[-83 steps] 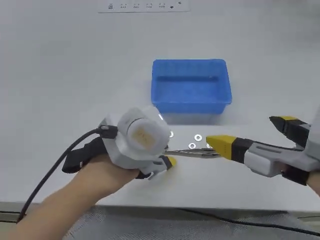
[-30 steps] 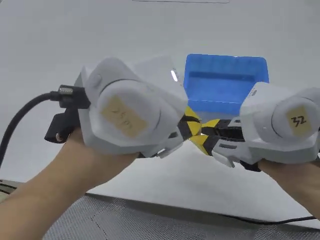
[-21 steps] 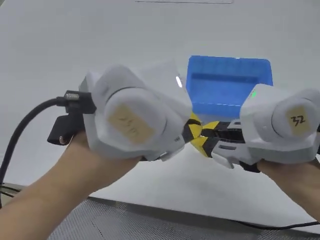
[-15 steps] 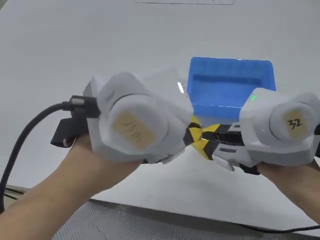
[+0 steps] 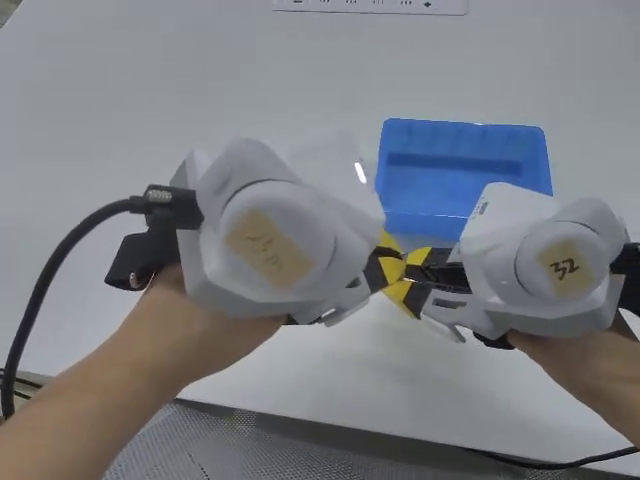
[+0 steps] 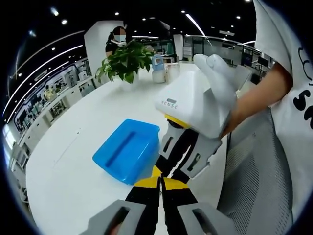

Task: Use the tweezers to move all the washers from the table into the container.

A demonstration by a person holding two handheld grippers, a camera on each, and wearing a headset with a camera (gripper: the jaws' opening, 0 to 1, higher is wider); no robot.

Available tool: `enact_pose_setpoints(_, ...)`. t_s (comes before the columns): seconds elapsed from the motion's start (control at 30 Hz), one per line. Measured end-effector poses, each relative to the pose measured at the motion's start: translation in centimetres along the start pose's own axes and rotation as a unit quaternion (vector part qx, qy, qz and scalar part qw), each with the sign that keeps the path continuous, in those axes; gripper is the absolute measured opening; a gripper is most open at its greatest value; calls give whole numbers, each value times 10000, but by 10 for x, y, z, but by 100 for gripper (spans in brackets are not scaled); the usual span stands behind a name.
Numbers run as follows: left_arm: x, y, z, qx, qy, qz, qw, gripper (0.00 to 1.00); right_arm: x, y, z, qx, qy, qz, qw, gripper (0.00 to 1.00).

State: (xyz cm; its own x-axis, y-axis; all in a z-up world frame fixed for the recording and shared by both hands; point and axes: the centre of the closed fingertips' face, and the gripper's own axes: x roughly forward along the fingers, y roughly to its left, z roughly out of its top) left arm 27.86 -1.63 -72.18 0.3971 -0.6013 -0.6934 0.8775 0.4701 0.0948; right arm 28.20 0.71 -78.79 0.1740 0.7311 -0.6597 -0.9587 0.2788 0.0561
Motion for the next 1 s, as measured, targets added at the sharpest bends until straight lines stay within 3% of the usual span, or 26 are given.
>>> enact_pose_setpoints(0.17,-3,-1,5,55,18,-3,10000,0,-6,1,3,-202,-2,-101,9997,5)
enact_pose_setpoints(0.47,-22,4,39,372,-175,175,9990,0,-32,-9,31,-211,-273,-298,9990,5)
enact_pose_setpoints(0.67,-31,10,56,583,-280,276,9975,0,-43,-17,46,-233,-459,-415,9978,5)
enact_pose_setpoints(0.83,-31,20,64,687,-342,394,9963,0,-46,-26,57,-315,-543,-520,9967,5)
enact_pose_setpoints(1.0,-27,34,68,633,-447,581,9953,0,-43,-46,64,-315,-644,-728,9948,5)
